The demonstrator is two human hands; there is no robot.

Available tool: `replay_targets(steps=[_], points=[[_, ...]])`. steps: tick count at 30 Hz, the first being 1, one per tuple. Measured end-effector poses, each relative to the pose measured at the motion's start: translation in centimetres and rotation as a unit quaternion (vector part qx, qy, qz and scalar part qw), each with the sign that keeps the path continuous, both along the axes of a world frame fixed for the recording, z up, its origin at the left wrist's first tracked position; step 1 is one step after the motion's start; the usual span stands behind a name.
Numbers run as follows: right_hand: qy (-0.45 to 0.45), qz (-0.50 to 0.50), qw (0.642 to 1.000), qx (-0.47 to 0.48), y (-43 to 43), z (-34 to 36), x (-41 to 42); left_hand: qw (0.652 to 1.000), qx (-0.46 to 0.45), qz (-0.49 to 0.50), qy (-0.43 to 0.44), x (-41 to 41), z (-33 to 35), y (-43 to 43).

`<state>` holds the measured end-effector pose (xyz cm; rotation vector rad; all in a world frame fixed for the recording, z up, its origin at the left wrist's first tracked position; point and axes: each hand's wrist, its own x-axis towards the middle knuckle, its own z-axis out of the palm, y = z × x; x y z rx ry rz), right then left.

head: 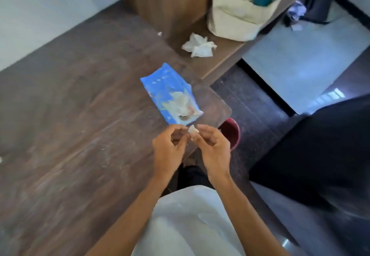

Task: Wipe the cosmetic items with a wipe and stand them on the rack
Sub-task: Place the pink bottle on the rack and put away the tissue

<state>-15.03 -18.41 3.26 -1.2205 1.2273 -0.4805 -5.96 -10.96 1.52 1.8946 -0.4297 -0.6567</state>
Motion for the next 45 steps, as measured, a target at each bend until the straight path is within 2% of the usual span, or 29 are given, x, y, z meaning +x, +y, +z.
replay_targets(steps=[3, 7, 10, 13, 16, 21, 25, 29, 33, 37, 40, 45], points=[[-0.005, -0.083, 0.997, 0.001, -2.8, -1.9, -4.2, 0.996, 0.006, -0.087, -0.015, -3.5, -1.1, -4.3], [0.030, -0.178, 0.984, 0.011, -6.0, -6.1, -8.7, 0.971, 0.038, -0.227, -0.067, -8.6, -4.2, -9.0], [0.077, -0.224, 0.971, 0.019, -8.2, -10.2, -11.0, 0.949, 0.074, -0.306, -0.029, -11.7, -7.9, -11.6], [0.115, -0.248, 0.961, 0.040, -10.0, -14.8, -12.1, 0.934, 0.138, -0.320, 0.077, -13.0, -11.8, -14.0], [0.157, -0.241, 0.957, 0.050, -11.5, -20.0, -12.5, 0.915, 0.206, -0.321, 0.132, -13.3, -15.8, -16.1], [0.203, -0.215, 0.953, 0.073, -13.9, -29.2, -12.6, 0.886, 0.316, -0.322, 0.106, -12.9, -26.0, -16.7], [0.234, -0.199, 0.947, 0.091, -15.9, -35.5, -12.2, 0.890, 0.310, -0.324, 0.086, -12.5, -28.9, -18.1], [0.263, -0.158, 0.945, 0.109, -16.7, -39.6, -11.9, 0.888, 0.272, -0.370, -0.002, -12.2, -31.5, -18.2], [0.274, -0.137, 0.943, 0.128, -16.0, -41.1, -12.5, 0.875, 0.272, -0.397, -0.057, -11.9, -32.5, -17.6], [0.285, -0.104, 0.945, 0.120, -14.7, -39.3, -13.3, 0.858, 0.280, -0.418, -0.107, -11.5, -31.0, -16.9], [0.282, -0.065, 0.954, 0.075, -14.1, -36.0, -13.1, 0.857, 0.271, -0.417, -0.136, -11.3, -29.0, -16.8], [0.270, -0.007, 0.961, -0.058, -13.5, -27.3, -11.2, 0.854, 0.214, -0.427, -0.207, -10.8, -22.3, -16.4]])
